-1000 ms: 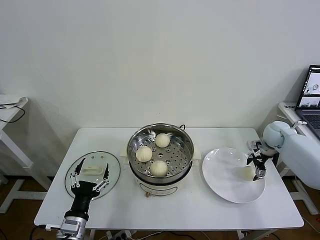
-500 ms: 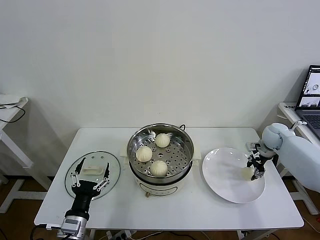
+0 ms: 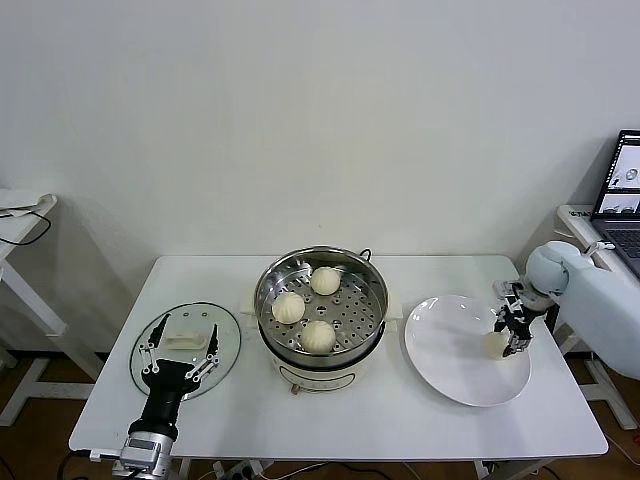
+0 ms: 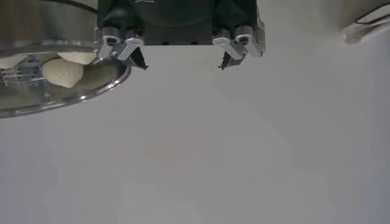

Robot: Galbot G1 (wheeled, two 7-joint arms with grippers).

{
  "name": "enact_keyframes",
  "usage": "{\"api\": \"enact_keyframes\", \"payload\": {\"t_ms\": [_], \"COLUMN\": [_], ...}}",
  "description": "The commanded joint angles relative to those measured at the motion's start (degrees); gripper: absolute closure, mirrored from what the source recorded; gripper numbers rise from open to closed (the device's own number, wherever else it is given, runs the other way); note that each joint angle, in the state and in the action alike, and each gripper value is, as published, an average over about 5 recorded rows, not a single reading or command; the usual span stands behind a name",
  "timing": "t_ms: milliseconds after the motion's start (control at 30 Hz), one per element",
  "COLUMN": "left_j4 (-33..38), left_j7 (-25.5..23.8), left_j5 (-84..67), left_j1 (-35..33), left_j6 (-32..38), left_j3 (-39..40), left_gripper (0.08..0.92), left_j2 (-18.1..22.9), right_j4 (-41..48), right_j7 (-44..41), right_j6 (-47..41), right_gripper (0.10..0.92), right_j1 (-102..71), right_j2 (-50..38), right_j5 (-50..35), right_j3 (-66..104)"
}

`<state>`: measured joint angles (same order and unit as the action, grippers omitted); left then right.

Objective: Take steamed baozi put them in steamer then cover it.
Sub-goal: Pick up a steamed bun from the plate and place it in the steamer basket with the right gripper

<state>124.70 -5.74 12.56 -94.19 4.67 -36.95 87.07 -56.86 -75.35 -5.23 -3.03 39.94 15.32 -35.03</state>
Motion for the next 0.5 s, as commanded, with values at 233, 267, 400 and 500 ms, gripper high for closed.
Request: {"api": "enact_keyframes", "payload": {"t_ms": [233, 267, 400, 500], "left_j4": [1.0, 1.1, 2.0, 2.5], "left_j7": [0.0, 0.0, 0.0, -0.1], "left_j5": [-0.2, -0.2, -0.7, -1.3], "left_j1": [0.0, 0.0, -0.2, -0.3], "left_j6": [0.1, 0.1, 0.2, 0.3], "left_j3": [0.3, 0.3, 0.1, -0.2], "left_gripper": [0.177, 0.177, 0.177, 0.177], "left_j2": [-0.1, -0.1, -0.3, -0.5], "right_j4": [-16.7, -18.4, -24.4, -27.2], "right_j7": [-1.0, -0.7, 1.5, 2.9], "right_j6": [-9.7, -11.0, -16.7, -20.3], "right_gripper": [0.439, 0.438, 0.435, 0.432], "right_j1": [25.9, 28.7, 41.3, 47.8], "right_j2": [-8.3, -8.3, -6.6, -4.2], "right_j5": [-21.4, -23.5, -32.0, -37.4], "right_j3": [-23.8, -26.3, -37.5, -43.3]}}
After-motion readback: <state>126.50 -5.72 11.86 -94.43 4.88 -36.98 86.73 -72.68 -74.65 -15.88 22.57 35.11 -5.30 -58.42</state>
